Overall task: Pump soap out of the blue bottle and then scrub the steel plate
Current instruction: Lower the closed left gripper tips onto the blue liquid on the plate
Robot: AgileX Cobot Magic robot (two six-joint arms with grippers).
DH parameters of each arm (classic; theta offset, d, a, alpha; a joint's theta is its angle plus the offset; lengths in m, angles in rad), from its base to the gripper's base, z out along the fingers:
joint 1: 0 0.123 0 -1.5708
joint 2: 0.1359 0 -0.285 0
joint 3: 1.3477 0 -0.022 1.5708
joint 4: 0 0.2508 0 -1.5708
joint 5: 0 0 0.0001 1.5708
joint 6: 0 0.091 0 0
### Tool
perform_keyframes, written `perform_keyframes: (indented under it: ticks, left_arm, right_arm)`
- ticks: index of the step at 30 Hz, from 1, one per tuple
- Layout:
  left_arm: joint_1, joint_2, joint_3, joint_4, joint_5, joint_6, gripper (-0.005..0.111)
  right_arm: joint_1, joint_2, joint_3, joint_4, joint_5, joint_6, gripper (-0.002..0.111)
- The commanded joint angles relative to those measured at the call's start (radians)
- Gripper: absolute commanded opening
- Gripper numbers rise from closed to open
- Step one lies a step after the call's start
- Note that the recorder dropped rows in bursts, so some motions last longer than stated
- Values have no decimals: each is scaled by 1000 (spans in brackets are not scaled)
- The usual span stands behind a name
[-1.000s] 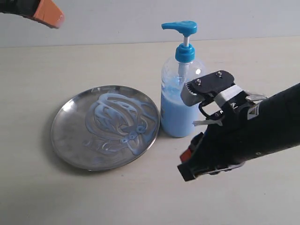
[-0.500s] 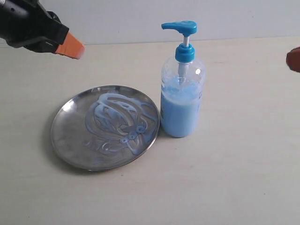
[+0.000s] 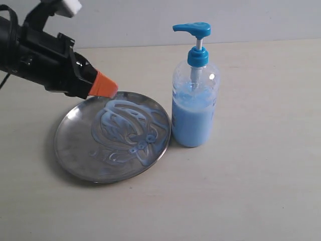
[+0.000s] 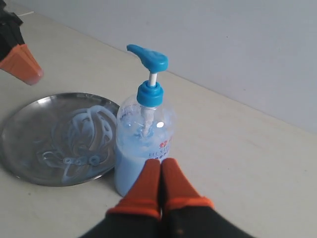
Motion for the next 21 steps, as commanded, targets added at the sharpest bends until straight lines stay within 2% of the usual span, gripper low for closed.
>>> perform_keyframes:
  ticks: [1,9,18,21]
  left_arm:
    - [0,114,6,-54,-39,57,0]
    - [-7,292,-9,-121,-81,135,0]
    - [-100,373,-71,-108,-185,137,0]
    - [-129,405,-87,-41,-249,87,0]
  right_arm:
    - [1,-7,39,-18,-27,-7,0]
    - [1,-7,148,-19,-132,-1,0]
    - [1,-7,152,-31,-161,-1,0]
    - [1,-7,152,-33,-161,-1,0]
